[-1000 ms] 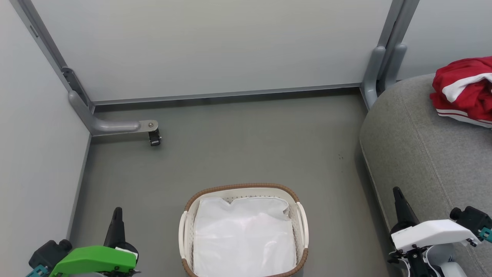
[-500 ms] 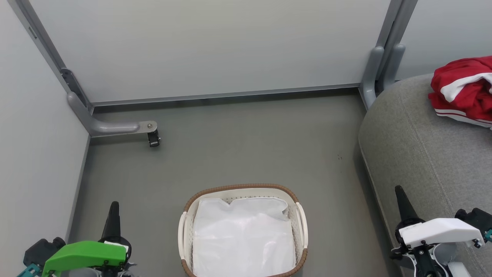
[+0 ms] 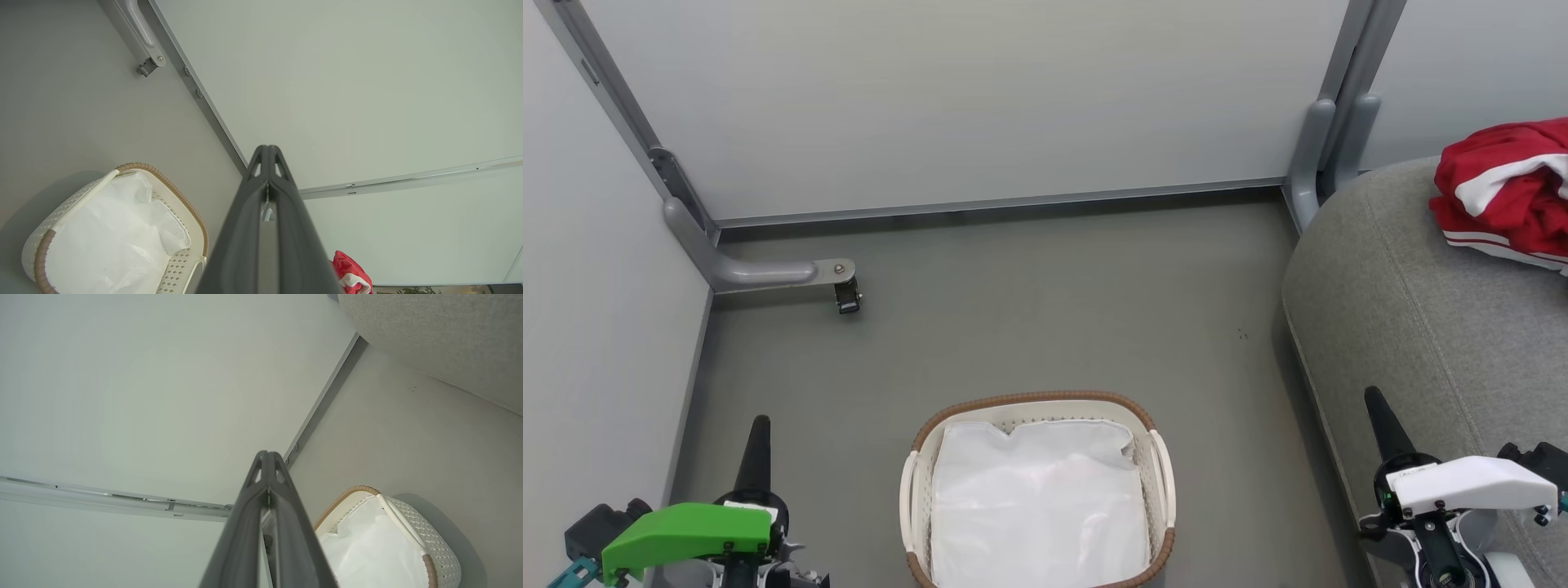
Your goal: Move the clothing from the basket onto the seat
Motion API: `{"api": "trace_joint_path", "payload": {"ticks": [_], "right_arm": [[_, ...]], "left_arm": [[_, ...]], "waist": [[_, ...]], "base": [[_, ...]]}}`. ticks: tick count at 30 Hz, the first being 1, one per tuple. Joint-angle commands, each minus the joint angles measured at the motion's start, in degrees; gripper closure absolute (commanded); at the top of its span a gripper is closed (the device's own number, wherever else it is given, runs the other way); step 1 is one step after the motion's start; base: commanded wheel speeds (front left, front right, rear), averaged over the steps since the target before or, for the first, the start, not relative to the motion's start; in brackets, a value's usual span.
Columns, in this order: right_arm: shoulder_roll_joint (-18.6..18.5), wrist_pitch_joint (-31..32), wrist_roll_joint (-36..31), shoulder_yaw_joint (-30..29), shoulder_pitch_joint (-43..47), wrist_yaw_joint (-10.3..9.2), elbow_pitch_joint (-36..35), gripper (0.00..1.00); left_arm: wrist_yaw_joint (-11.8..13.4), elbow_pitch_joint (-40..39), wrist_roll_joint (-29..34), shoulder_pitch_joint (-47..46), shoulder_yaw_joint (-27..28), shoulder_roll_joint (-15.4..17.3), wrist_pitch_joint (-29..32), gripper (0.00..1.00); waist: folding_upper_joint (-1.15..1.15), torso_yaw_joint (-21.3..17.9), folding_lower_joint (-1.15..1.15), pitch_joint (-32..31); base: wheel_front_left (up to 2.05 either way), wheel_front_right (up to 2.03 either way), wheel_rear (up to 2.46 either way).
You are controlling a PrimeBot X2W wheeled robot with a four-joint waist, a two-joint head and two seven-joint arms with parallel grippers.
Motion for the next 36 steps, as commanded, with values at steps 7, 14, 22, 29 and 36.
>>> {"api": "trace_joint_path", "payload": {"ticks": [7, 14, 22, 29, 36], "right_arm": [[-0.35, 1.14, 4.47, -0.62, -1.01, -0.03, -0.77, 1.00], [-0.37, 2.11, 7.85, -0.99, -1.18, -0.04, -0.96, 1.00], [-0.40, 3.04, 11.45, -1.40, -1.36, -0.04, -1.11, 1.00], [-0.42, 3.87, 14.45, -1.72, -1.51, -0.04, -1.22, 1.00], [-0.44, 4.61, 17.22, -1.99, -1.54, -0.04, -1.35, 1.00]], "left_arm": [[-0.66, -0.63, -3.63, -1.87, 1.15, -0.20, 1.15, 1.00], [-1.01, -0.72, -6.50, -2.07, 1.86, -0.32, 2.01, 1.00], [-1.23, -0.81, -9.42, -2.65, 2.61, -0.46, 3.06, 1.00], [-1.57, -0.87, -11.88, -2.92, 3.13, -0.60, 3.84, 1.00], [-1.66, -0.88, -14.08, -3.08, 3.75, -0.71, 4.57, 1.00]], "waist": [[0.00, -0.12, 0.00, -0.06], [0.00, -0.24, 0.00, -0.13], [0.00, -0.37, 0.00, -0.20], [0.00, -0.49, 0.00, -0.26], [0.00, -0.60, 0.00, -0.32]], "base": [[0.00, 0.00, 0.00], [0.00, 0.00, 0.00], [0.00, 0.00, 0.00], [0.00, 0.00, 0.00], [0.00, 0.00, 0.00]]}}
